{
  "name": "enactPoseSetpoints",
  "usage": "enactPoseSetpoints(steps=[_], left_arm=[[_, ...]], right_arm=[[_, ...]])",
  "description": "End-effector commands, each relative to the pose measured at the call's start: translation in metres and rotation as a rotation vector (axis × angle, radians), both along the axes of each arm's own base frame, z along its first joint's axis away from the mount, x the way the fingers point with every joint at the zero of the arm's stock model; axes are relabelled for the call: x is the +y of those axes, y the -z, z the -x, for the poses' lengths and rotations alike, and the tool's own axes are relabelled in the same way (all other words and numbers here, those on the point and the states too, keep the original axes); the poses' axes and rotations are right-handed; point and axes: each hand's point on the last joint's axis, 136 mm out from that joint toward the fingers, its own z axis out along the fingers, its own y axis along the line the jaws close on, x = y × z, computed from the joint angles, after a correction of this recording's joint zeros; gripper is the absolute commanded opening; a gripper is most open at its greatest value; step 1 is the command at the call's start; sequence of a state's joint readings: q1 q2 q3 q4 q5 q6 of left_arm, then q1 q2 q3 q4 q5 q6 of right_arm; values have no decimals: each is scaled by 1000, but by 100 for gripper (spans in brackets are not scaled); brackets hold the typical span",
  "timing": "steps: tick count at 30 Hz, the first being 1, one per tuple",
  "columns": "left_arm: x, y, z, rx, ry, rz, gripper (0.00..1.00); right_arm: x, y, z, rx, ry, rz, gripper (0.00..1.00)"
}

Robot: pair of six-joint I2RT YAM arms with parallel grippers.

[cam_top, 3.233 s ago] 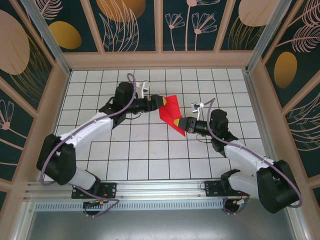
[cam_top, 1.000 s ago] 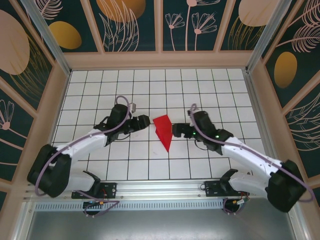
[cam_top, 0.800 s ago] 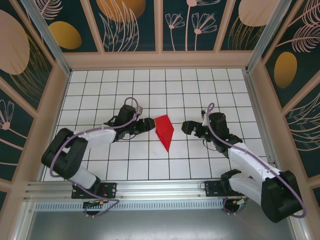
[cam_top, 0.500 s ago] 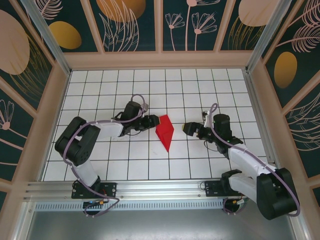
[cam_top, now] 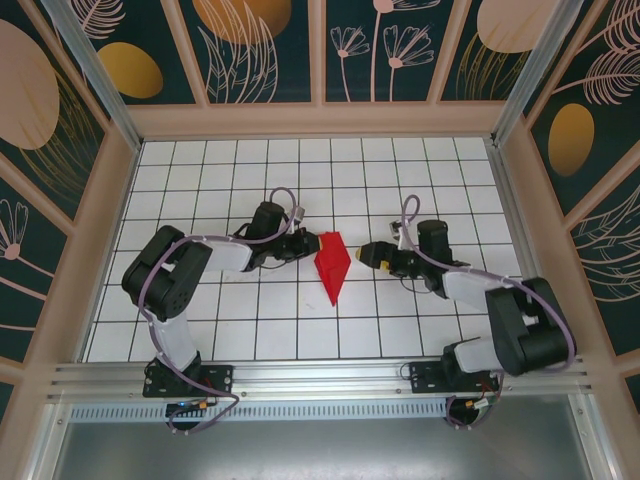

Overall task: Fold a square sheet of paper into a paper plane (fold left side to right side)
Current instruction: Pick up the paper from the center of the table, then place the paper at the center of the table.

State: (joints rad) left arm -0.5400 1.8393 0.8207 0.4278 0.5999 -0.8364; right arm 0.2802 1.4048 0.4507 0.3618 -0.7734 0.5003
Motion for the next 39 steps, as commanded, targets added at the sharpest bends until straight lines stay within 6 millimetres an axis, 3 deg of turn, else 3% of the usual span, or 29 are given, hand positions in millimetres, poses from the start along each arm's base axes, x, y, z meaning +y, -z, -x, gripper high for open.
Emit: enactPoseSetpoints(steps=[1, 9, 17, 28, 35, 39], left_arm=[[-7, -24, 11, -53, 63, 86, 9], [-5, -41, 30, -97, 129, 120, 8], [-7, -43, 36, -94, 155, 154, 7], [-11, -49, 40, -94, 181, 196, 5], [-9, -34, 37, -64, 159, 169, 8], [-6, -28, 35, -65, 151, 132, 16]], right_arm=[[14, -21, -19, -127, -95, -60, 87], [30, -10, -34, -122, -189, -118, 82], [39, -1, -34, -100, -239, -160, 80], [48, 2, -28, -83, -292, -205, 68], [45, 3, -27, -73, -272, -193, 40], [44, 5, -25, -57, -265, -185, 20]])
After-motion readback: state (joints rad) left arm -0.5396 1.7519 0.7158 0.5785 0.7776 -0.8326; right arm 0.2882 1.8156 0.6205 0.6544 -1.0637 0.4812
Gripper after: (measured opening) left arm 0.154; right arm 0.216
